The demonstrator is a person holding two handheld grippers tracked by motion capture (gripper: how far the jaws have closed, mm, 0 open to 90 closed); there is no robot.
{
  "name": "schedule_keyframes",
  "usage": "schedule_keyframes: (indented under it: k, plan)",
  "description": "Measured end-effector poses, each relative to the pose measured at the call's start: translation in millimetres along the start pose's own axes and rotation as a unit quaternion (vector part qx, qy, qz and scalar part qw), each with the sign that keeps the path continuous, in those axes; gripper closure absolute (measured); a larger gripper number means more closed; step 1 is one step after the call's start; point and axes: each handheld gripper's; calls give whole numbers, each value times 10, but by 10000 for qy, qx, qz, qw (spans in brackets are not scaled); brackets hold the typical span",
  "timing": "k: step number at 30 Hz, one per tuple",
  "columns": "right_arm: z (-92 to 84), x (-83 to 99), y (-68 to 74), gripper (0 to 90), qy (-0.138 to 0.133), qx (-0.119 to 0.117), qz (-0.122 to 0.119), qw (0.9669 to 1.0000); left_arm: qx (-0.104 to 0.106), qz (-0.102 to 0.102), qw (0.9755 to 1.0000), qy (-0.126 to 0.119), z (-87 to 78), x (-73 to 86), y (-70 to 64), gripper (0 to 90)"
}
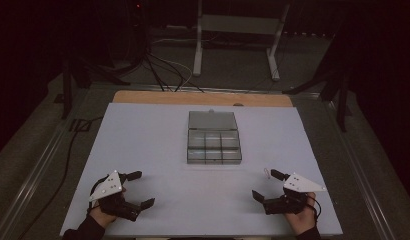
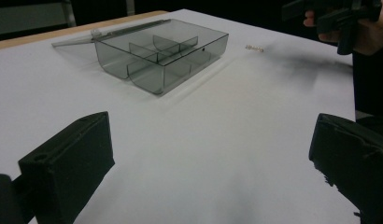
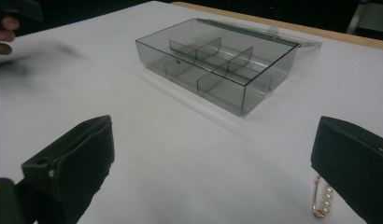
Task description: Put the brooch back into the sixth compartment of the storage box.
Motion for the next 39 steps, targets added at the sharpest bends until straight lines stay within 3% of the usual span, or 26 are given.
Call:
schedule_keyframes:
  k: [5,12,17,21,30,39]
  plan:
    - [-1,-7,10,0,56,-81,35,9999,26,39,10000,-4,2,-6,-11,15]
    - [57,-5,47,0,394,-212,-48,9990,44,10,10000,-57,-7,-4,0,15]
    - [44,-32,72,0,401,-233,-19,9989,71,-2,10000,-69,-9,4,5,15]
    - [28,-74,113,0,425,-397,10,9983,95,23,9999,-59,-6,4,-1,15]
    - [16,-145,202,0,278,-679,-30,9973,107,-19,9999,-88,1,5,9,15]
    - [1,-208,225,0,126,-600,-120,9980,110,-22,9999,-103,-4,4,11,15]
Point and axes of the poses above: each handheld gripper's, and its own axes: z roughly forward along the jaws, x roughly out of its underside, y roughly to its left
